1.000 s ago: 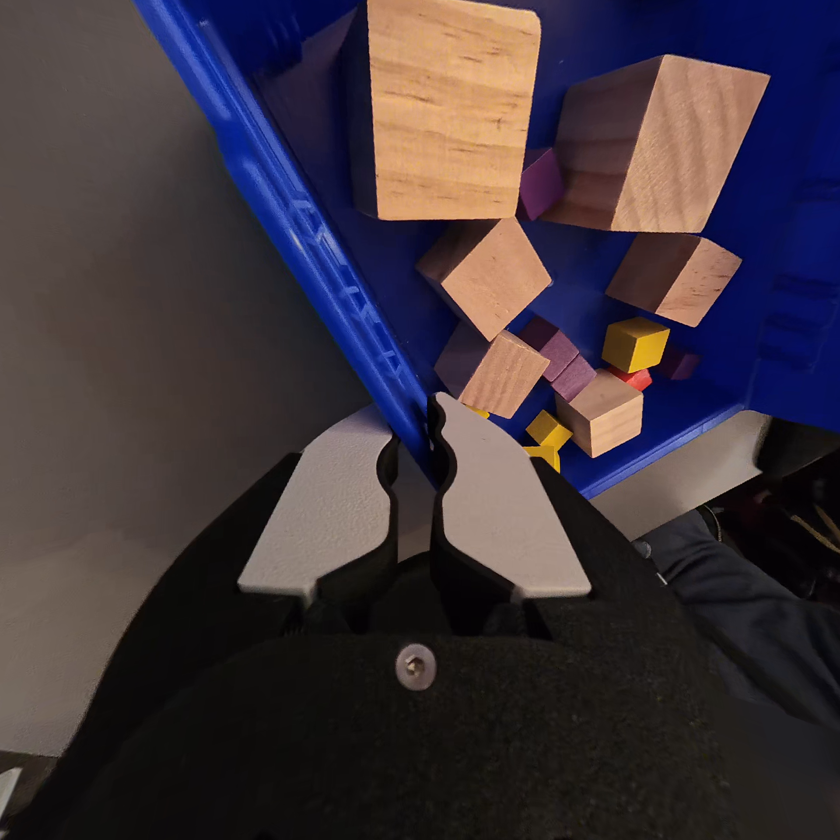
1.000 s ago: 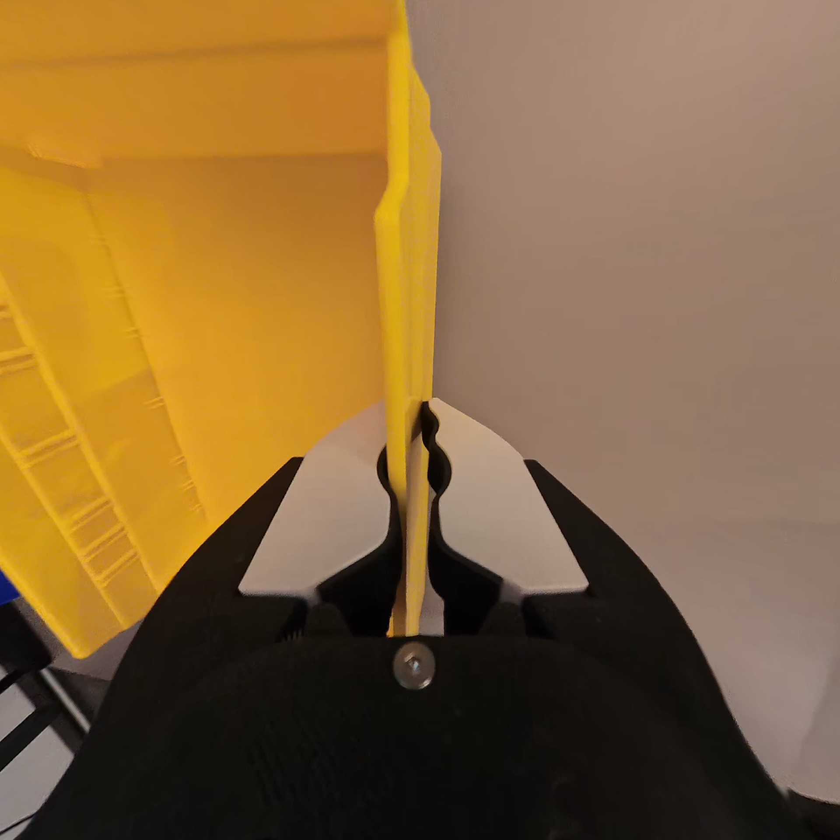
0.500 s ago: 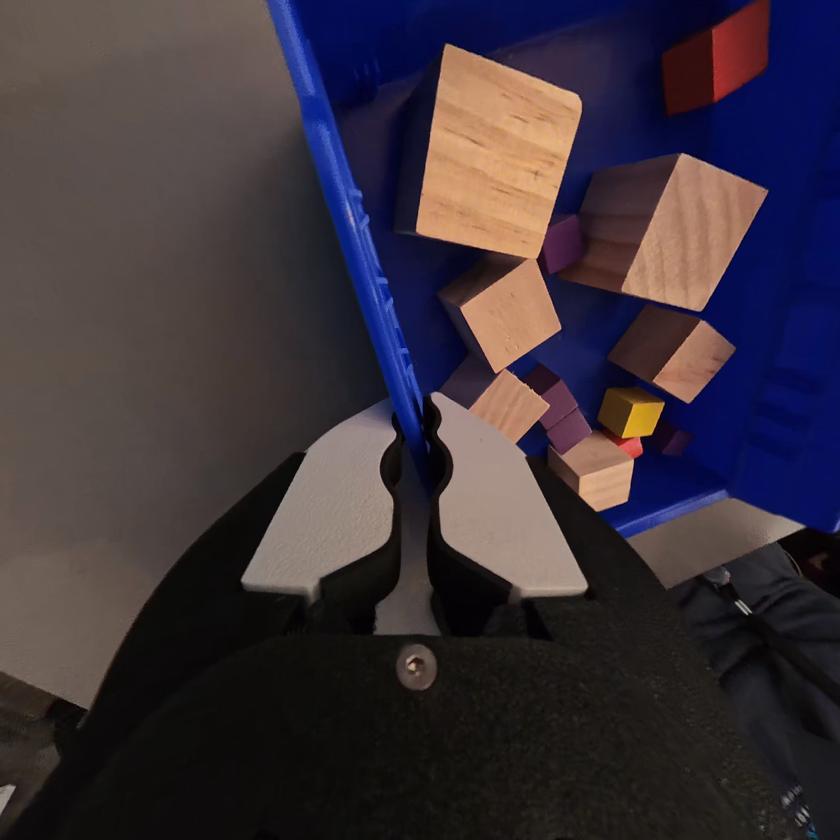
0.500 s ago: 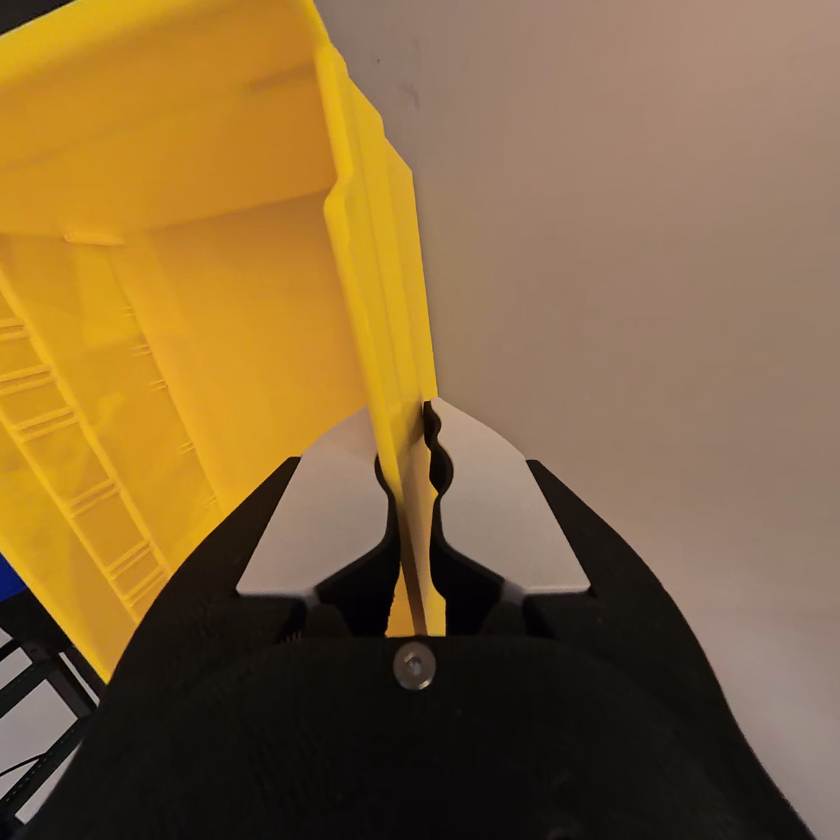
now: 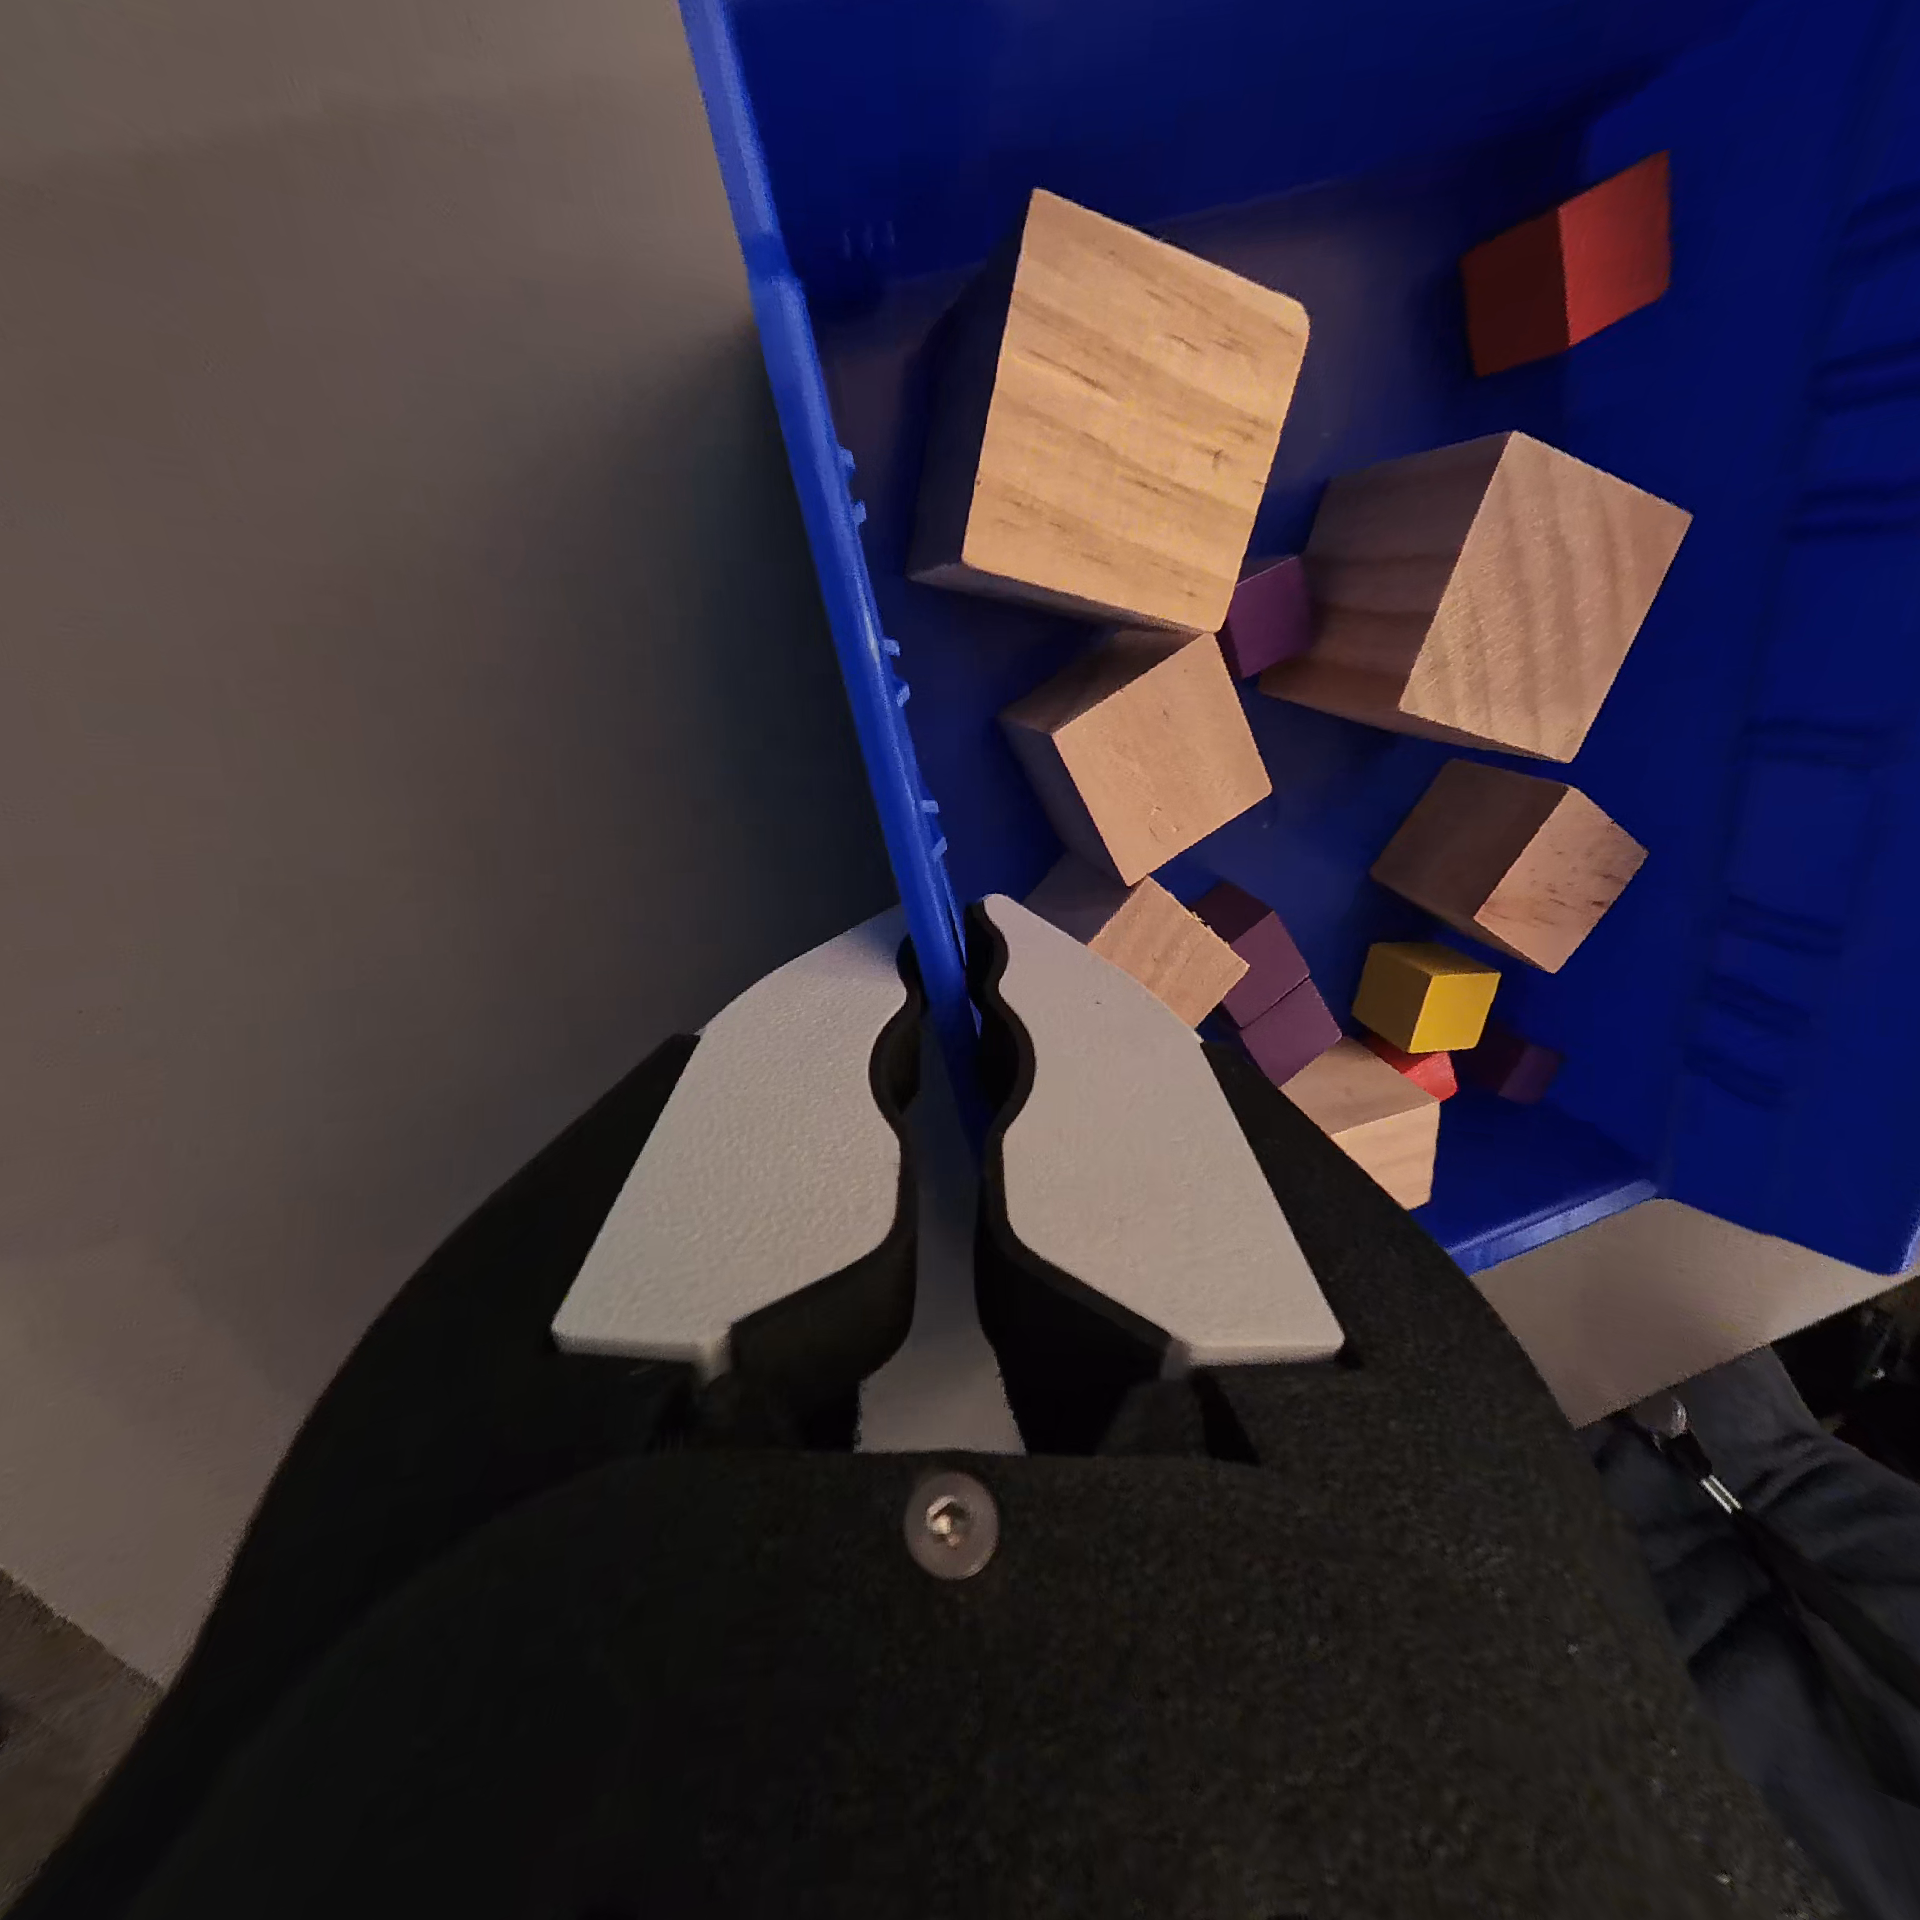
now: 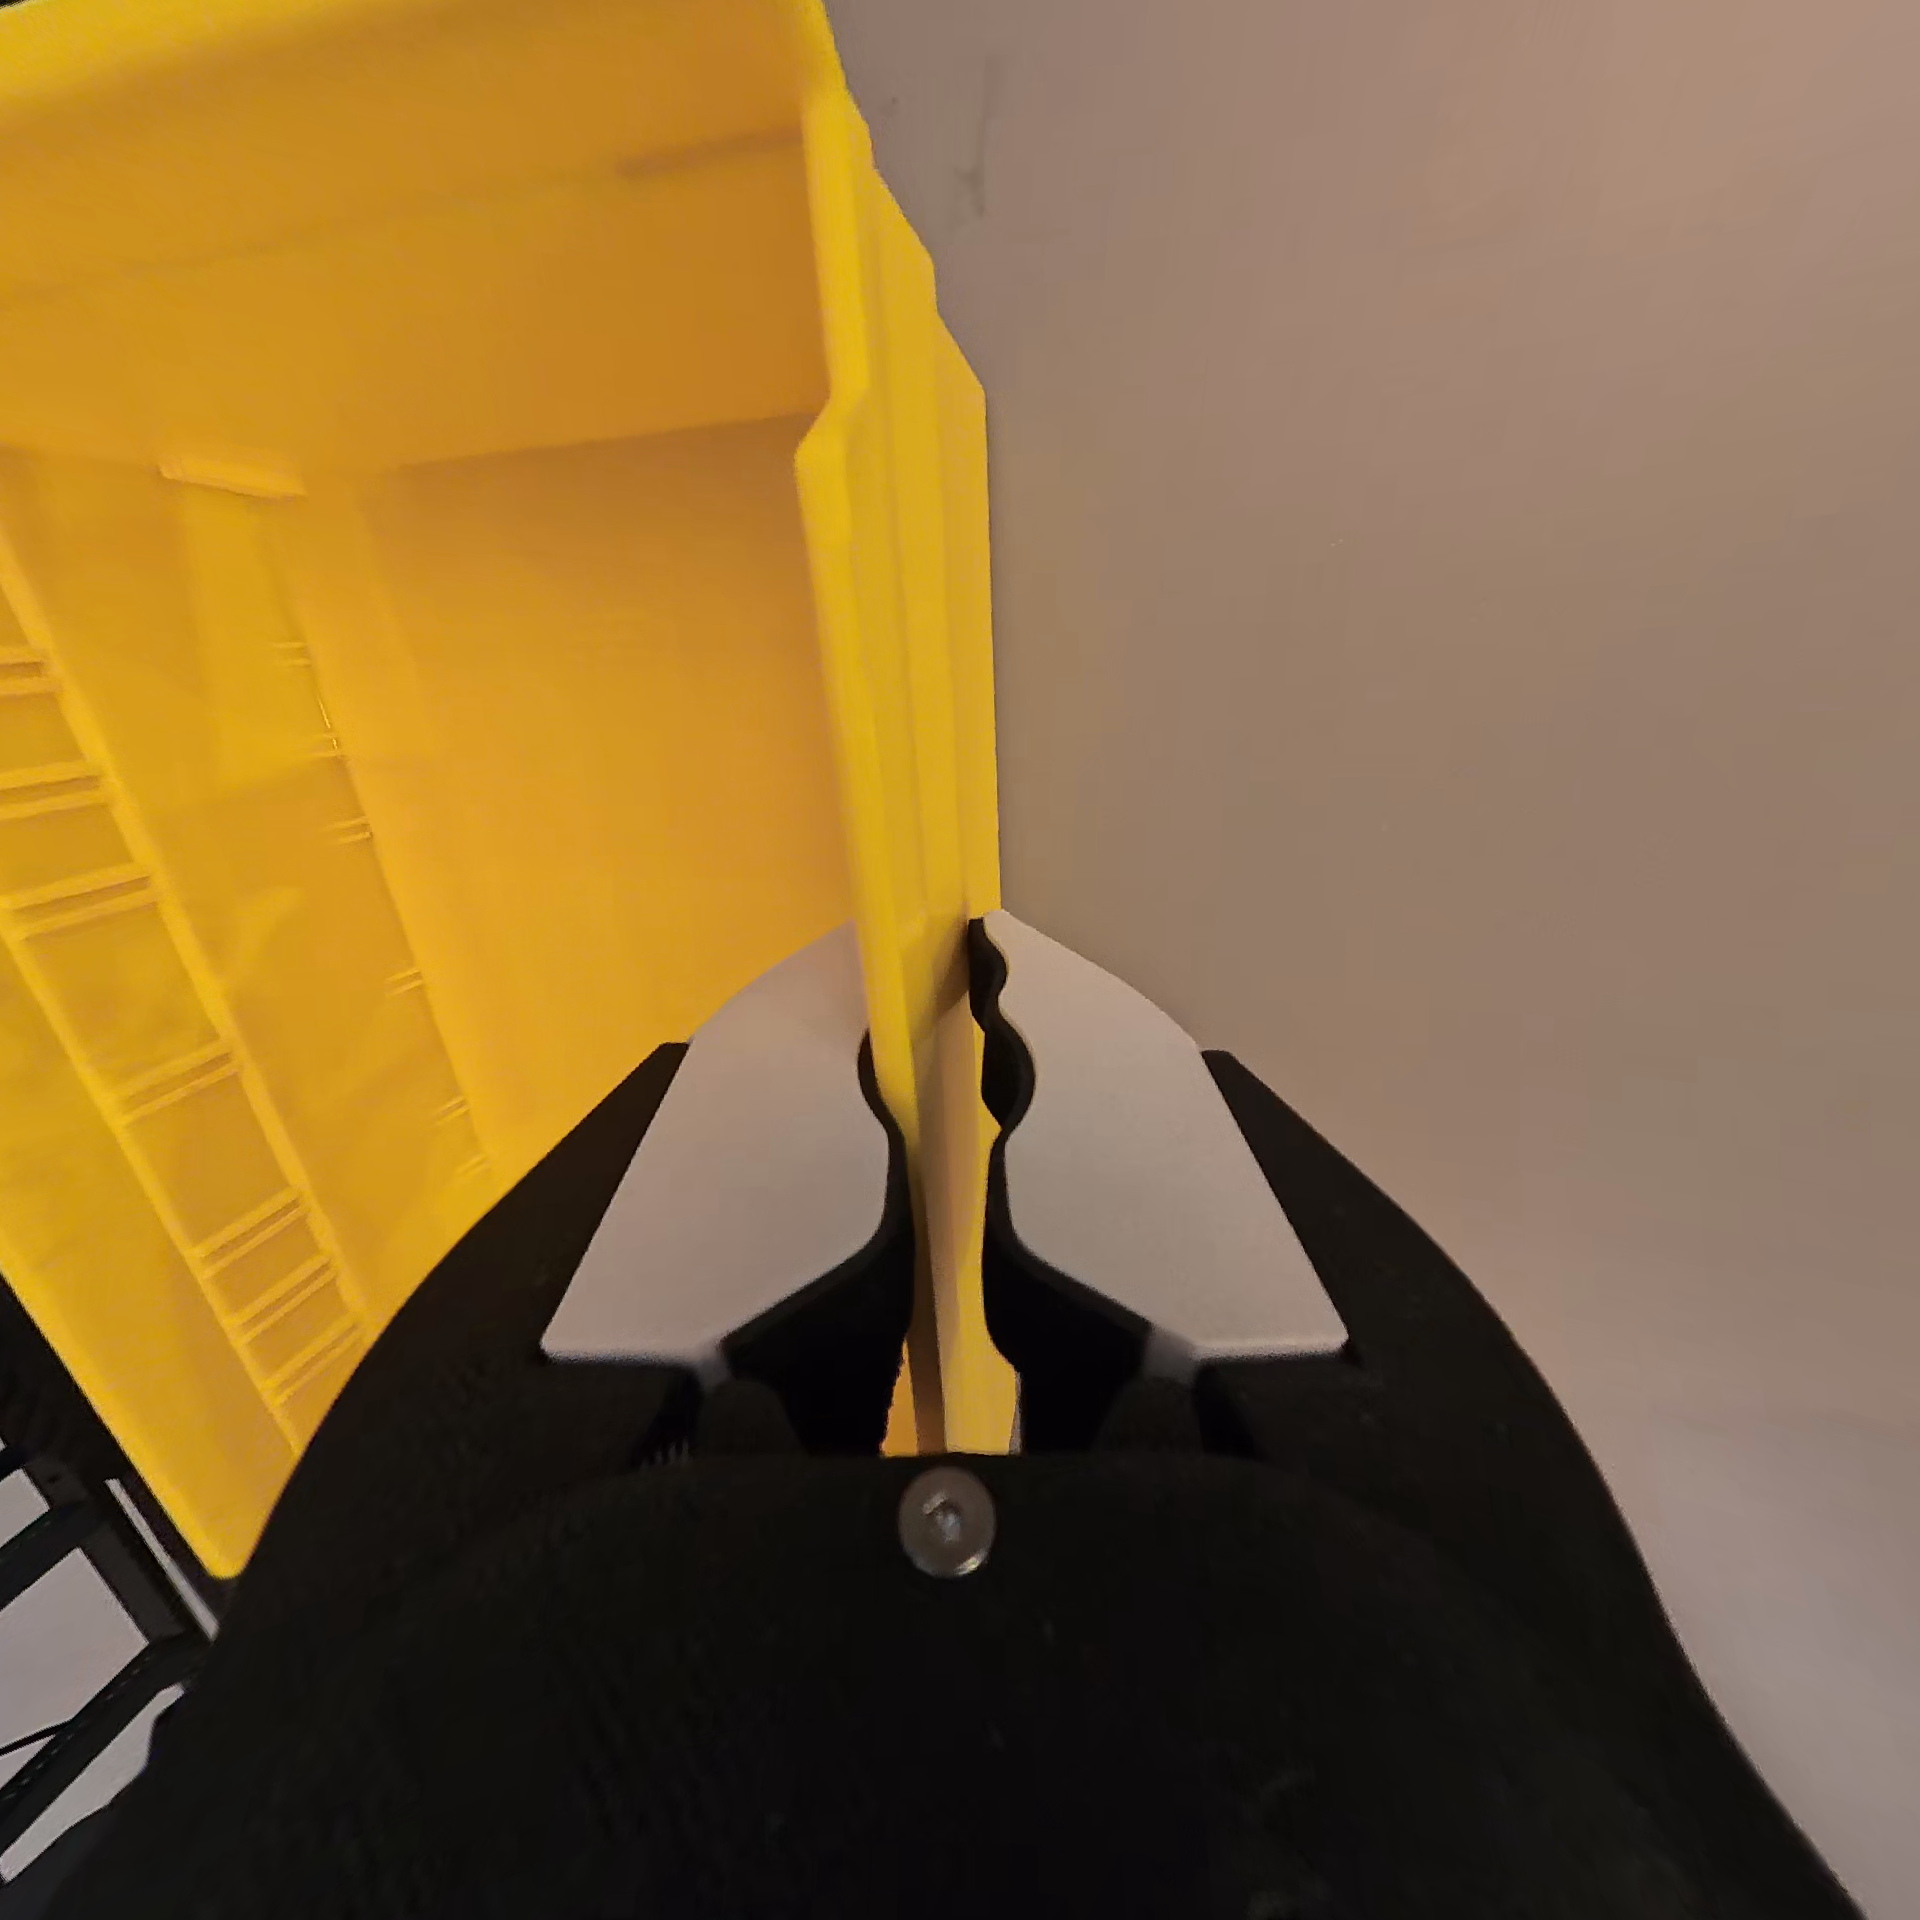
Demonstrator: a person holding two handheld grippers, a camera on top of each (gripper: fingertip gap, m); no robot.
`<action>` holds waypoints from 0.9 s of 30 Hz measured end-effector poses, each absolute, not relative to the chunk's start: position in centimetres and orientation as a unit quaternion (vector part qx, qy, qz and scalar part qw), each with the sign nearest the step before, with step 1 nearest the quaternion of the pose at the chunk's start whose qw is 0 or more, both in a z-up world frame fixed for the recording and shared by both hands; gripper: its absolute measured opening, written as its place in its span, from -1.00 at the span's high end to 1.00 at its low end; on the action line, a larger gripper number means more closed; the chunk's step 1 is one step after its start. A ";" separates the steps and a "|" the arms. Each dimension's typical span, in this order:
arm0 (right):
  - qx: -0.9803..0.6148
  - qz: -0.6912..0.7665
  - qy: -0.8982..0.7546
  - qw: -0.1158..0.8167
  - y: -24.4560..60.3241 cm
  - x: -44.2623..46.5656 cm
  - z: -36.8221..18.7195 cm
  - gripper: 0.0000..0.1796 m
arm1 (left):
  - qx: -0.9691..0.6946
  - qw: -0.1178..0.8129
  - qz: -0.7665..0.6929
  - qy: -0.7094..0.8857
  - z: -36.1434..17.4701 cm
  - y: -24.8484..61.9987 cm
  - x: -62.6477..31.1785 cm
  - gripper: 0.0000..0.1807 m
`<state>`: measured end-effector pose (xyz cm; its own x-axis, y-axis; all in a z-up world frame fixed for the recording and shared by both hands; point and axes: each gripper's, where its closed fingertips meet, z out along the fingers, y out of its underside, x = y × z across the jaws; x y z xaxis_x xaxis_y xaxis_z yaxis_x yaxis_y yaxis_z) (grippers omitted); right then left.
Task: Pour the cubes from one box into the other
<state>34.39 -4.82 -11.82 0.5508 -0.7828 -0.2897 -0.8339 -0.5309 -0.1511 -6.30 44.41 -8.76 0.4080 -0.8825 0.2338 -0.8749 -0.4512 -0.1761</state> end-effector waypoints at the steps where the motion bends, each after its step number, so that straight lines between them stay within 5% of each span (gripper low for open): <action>1: -0.869 0.096 0.466 0.138 -4.8 34.3 -11.8 0.91 | -0.840 0.016 -0.151 0.521 -8.8 44.5 -6.4 0.94; 19: -0.850 0.114 0.456 0.238 -3.9 34.4 -10.3 0.77 | -0.838 0.062 -0.169 0.515 -8.8 44.9 -6.2 0.93; 24: -0.820 0.048 0.476 0.313 -4.0 35.2 -5.0 0.73 | -0.835 0.073 -0.164 0.520 -8.8 45.0 -6.2 0.93; 27: -0.757 0.022 0.441 0.481 -0.9 33.9 3.1 0.69 | -0.833 0.079 -0.160 0.523 -8.9 45.1 -6.2 0.93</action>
<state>33.91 -0.89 3.10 0.6095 -0.6473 -0.4577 -0.6895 -0.1480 -0.7090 -6.19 45.07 -8.86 0.4018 -0.8970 0.1842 -0.8468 -0.4405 -0.2980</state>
